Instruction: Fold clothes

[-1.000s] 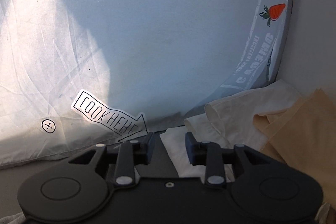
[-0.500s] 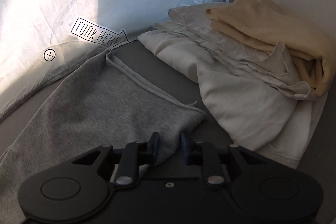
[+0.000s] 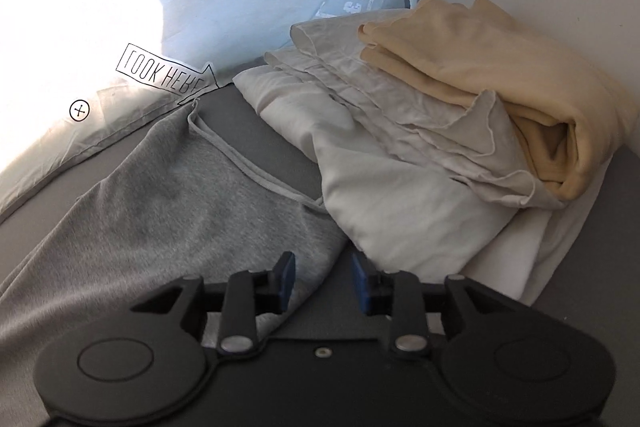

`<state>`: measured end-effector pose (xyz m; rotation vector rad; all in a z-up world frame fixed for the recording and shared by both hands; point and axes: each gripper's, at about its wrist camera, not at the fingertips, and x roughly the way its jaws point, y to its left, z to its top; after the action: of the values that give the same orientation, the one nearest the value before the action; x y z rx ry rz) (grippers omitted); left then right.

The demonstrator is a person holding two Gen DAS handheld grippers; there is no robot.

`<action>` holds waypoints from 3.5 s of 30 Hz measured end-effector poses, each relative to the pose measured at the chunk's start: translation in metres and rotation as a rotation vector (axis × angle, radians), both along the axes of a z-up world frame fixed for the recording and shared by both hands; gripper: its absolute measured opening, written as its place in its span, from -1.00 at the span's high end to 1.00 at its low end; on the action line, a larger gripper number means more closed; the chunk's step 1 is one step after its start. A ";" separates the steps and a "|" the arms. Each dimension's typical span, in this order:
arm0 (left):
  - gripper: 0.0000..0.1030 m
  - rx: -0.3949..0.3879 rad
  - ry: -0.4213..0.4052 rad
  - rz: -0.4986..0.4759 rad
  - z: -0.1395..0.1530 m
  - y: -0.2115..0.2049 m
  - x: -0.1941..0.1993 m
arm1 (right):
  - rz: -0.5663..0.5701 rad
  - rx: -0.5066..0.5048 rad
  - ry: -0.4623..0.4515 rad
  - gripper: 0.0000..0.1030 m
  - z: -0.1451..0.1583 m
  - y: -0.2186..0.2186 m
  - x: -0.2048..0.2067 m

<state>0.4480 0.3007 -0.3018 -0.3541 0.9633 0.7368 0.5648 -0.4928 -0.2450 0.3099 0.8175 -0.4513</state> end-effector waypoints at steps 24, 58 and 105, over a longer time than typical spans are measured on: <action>-1.00 -0.099 0.011 -0.348 0.010 -0.170 -0.182 | -0.029 0.376 -0.197 -1.00 -0.013 0.046 -0.305; -1.00 -0.026 0.003 -0.398 0.000 -0.191 -0.205 | -0.502 0.682 -0.339 0.68 -0.047 -0.047 -0.450; 1.00 -0.343 -0.591 0.117 0.123 0.006 -0.298 | -0.638 0.343 -0.387 0.99 0.039 -0.010 -0.437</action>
<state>0.1499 0.3067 -0.1789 -0.8807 0.5025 0.5211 0.1279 -0.5025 -0.2055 0.9602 0.3960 -0.8145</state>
